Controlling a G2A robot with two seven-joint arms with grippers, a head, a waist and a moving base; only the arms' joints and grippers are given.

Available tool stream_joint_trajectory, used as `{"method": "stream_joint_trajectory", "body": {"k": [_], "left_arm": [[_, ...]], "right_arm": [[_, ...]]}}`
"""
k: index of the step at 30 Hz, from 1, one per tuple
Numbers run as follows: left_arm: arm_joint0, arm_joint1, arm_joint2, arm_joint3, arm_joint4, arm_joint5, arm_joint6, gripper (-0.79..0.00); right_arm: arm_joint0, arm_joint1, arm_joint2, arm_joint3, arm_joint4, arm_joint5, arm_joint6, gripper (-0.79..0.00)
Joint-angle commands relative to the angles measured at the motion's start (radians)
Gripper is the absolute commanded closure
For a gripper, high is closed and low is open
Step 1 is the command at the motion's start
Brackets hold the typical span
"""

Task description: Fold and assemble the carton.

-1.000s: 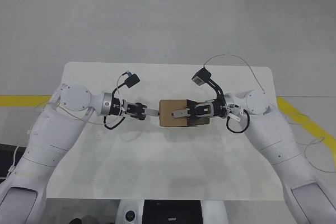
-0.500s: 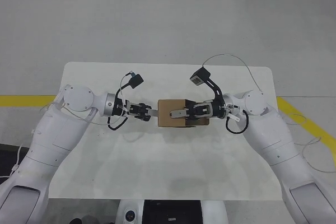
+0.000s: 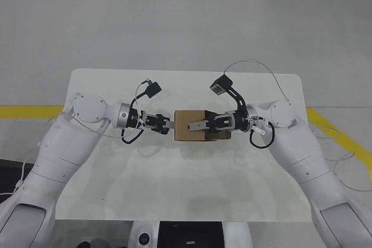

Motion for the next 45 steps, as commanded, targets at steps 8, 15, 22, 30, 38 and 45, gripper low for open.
{"method": "stream_joint_trajectory", "body": {"k": [8,15,22,30,38,45], "left_arm": [[-0.006,-0.004,0.007,0.003,-0.004,0.0,-0.002,-0.785],[-0.009,-0.009,0.017,0.008,-0.007,-0.001,-0.002,-0.785],[-0.007,-0.006,0.003,0.024,-0.006,-0.006,-0.007,-0.785],[0.019,0.016,-0.062,0.021,0.023,-0.013,-0.017,-0.785],[0.059,0.043,-0.12,-0.048,0.133,-0.101,-0.022,-0.785],[0.127,0.074,-0.201,-0.204,0.32,-0.225,0.03,-0.785]], "right_arm": [[-0.001,-0.002,-0.001,0.003,0.002,0.004,0.004,0.0],[-0.002,-0.003,0.0,0.008,0.005,0.002,0.002,0.0],[-0.005,-0.002,0.006,0.013,0.004,0.003,0.003,0.0],[-0.003,0.004,0.018,0.082,-0.039,0.012,0.011,0.0],[-0.003,-0.01,-0.035,0.159,-0.111,0.052,-0.014,0.0],[0.009,-0.041,-0.103,0.252,-0.148,0.039,-0.064,0.0]]}}
